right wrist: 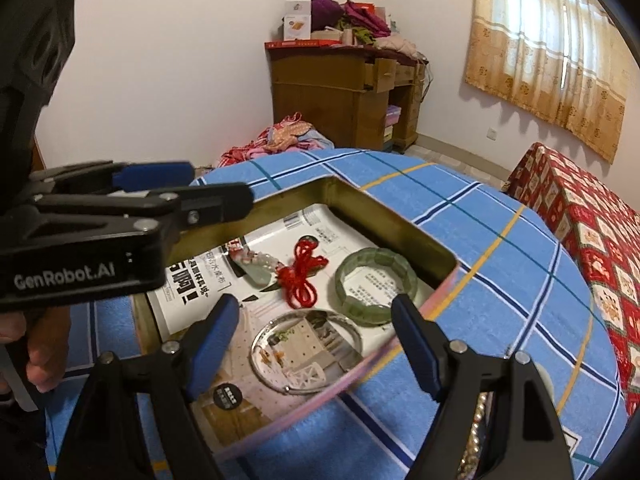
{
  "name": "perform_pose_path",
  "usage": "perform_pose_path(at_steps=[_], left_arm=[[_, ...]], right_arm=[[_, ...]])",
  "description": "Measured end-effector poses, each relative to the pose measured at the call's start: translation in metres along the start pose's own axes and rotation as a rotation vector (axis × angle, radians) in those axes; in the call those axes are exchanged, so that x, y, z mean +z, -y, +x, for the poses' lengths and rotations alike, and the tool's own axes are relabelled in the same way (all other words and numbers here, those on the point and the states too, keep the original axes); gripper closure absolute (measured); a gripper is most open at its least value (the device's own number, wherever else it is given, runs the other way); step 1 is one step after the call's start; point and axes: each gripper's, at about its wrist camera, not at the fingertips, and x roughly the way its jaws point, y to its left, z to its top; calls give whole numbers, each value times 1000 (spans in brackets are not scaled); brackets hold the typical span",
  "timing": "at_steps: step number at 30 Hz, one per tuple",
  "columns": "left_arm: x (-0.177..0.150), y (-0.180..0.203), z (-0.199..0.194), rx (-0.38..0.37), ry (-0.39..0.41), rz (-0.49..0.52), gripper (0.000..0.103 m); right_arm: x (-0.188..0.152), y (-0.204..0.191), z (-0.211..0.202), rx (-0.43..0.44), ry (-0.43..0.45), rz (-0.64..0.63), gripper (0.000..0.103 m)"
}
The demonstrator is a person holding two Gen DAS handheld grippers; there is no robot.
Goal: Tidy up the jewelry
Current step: 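Lower the silver bangle and pendant into the pink tin and open both tools, then move the right tool back over the remaining jewelry pile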
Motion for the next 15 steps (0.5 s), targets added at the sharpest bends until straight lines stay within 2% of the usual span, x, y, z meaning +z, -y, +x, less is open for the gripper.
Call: perform_pose_path(at_steps=[4,8,15], left_arm=[[-4,-1,-6,16,7,-34,37],[-9,16,-15,26,21,-13,37],[-16,59,-22,-5,13,66,37]], right_arm=[[-8,4,-10,-5,-5,17,17],[-24,24,-34,-39,10,79,17],[-64,79,-77,-172,11,220,17]])
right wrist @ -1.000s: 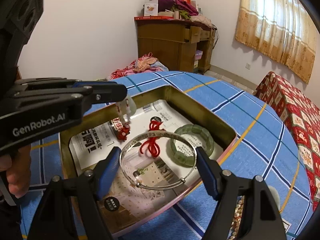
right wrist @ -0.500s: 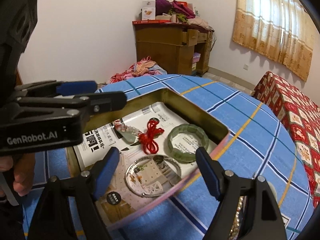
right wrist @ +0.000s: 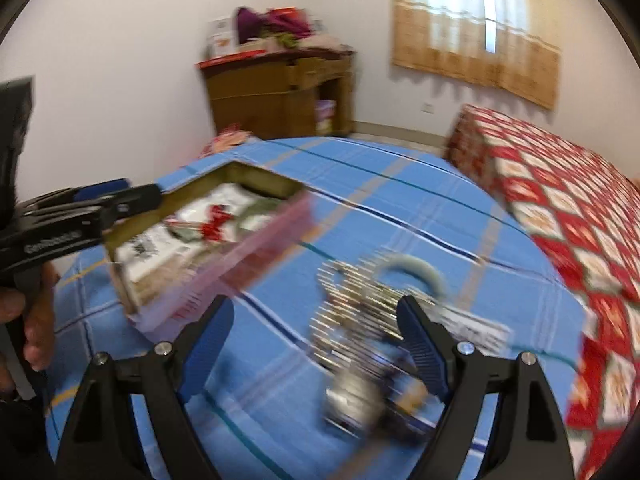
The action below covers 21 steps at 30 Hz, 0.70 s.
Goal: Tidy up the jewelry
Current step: 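Move the right tool back over the remaining jewelry pile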
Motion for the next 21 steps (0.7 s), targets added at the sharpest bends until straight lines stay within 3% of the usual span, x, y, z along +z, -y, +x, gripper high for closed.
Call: perform_pose_path(at_steps=[6,15,17,21], left_arm=[[-8,36,-3,-48,-16,70,37],[-19,75,-9,-109,-37,149,37],[-22,86,-6,-124,-45,164,37],[-31,105,1,-170,-90,185,37]], right_arm=[[-22,41,-14,-86,-19,102,17],[-37,59,-25,-138,-3,125,18],[-41,62,-26,-140,-3,128,23],[-50,63,-27,-152,-8,108,23]])
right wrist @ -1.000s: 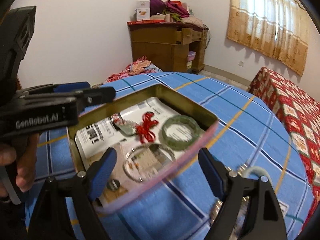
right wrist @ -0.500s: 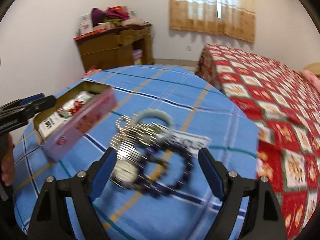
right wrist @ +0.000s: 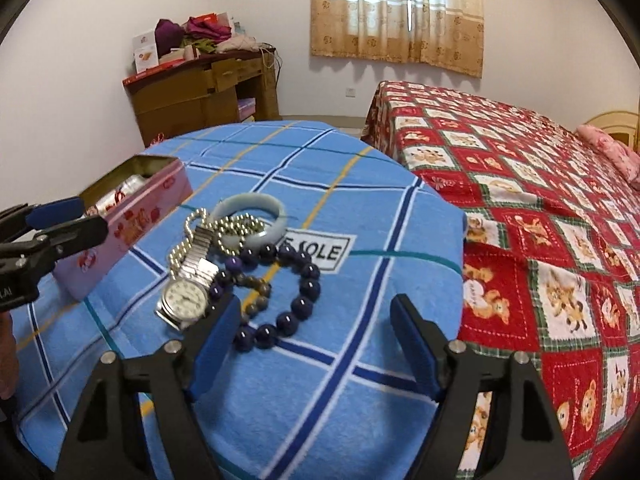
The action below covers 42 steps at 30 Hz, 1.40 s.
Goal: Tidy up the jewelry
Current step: 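Move the right tool back over the remaining jewelry pile, then grasp the dark bead bracelet with the right tool while the left tool grips the watch band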
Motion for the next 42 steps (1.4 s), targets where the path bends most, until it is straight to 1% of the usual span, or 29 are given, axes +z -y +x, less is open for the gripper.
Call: perform_pose_path(at_steps=[5,9,11,12,13,14,16,19,22,23,25,27,28,30,31,32,34,39,40,42], left_arm=[[-5,12,18,-4,-50,9,37],[-4,16,24,-16,-54,10,37],[-2,19,30,-22,-62,22,37],[-1,19,32,-20,-64,27,41],[1,20,36,-20,-67,35,49],[2,21,40,-23,-74,42,53],[3,22,46,-32,-88,47,62],[4,24,53,-69,-101,43,70],[7,24,59,-109,-114,28,71],[7,24,61,-135,-126,24,71],[7,23,65,-146,-141,17,81],[7,23,60,-160,-125,18,90],[6,24,57,-160,-115,22,94],[5,25,51,-155,-97,28,98],[4,24,48,-157,-88,28,101],[4,23,47,-159,-84,27,101],[2,21,43,-153,-71,24,101],[1,13,32,-162,-37,-2,101],[1,11,30,-165,-33,-12,101],[2,7,23,-168,-16,-25,101]], right_arm=[[-5,5,-1,-9,5,2,23],[-5,7,-1,-7,6,13,24],[-4,7,1,-7,1,13,32],[-3,6,3,-4,-2,14,34],[-1,6,5,-1,-4,11,38],[1,5,6,-2,-5,5,42],[5,2,10,-7,-3,-7,44],[11,-3,21,-11,-28,-17,50],[12,-7,31,-43,-49,-43,51],[11,-9,33,-51,-51,-53,51],[7,-17,35,-92,-39,-110,51],[5,-19,33,-109,-25,-125,53],[4,-17,32,-100,-22,-117,53],[5,-14,31,-92,-12,-99,58],[4,-13,30,-90,0,-92,63],[4,-12,29,-85,11,-88,73],[2,-12,28,-70,29,-82,84],[5,-8,29,-34,33,-50,84],[5,-5,27,-11,33,-34,86],[5,-1,25,23,24,-2,87]])
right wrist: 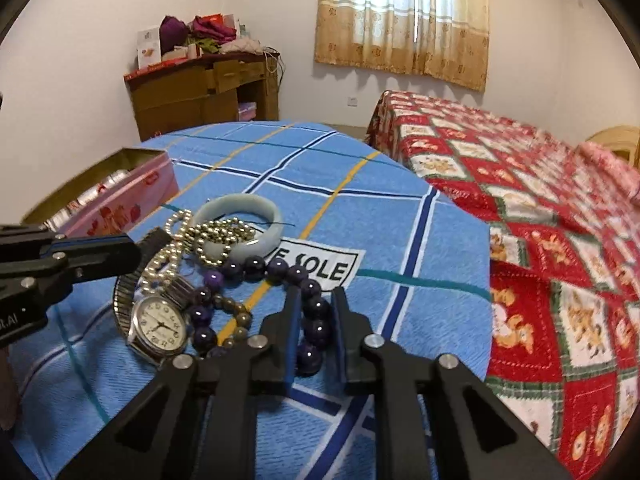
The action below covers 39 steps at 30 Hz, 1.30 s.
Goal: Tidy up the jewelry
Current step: 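Grasp the dark bead bracelet with the right tool while the left tool grips the watch band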
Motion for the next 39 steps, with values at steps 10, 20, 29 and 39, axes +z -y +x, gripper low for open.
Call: perform_pose_path(at_steps=[10,20,29,39], left_arm=[[14,3,-33,7,98,5,101],[24,-5,-57,6,163,-26,103],[17,-2,-37,-3,88,8,103],[-7,14,-11,-32,-17,23,34]], right_arm=[[5,6,-14,46,-1,48,87],[24,0,-45,96,83,51,87],[27,-4,-49,103,81,29,87],[-1,11,-52,72,22,33,87]])
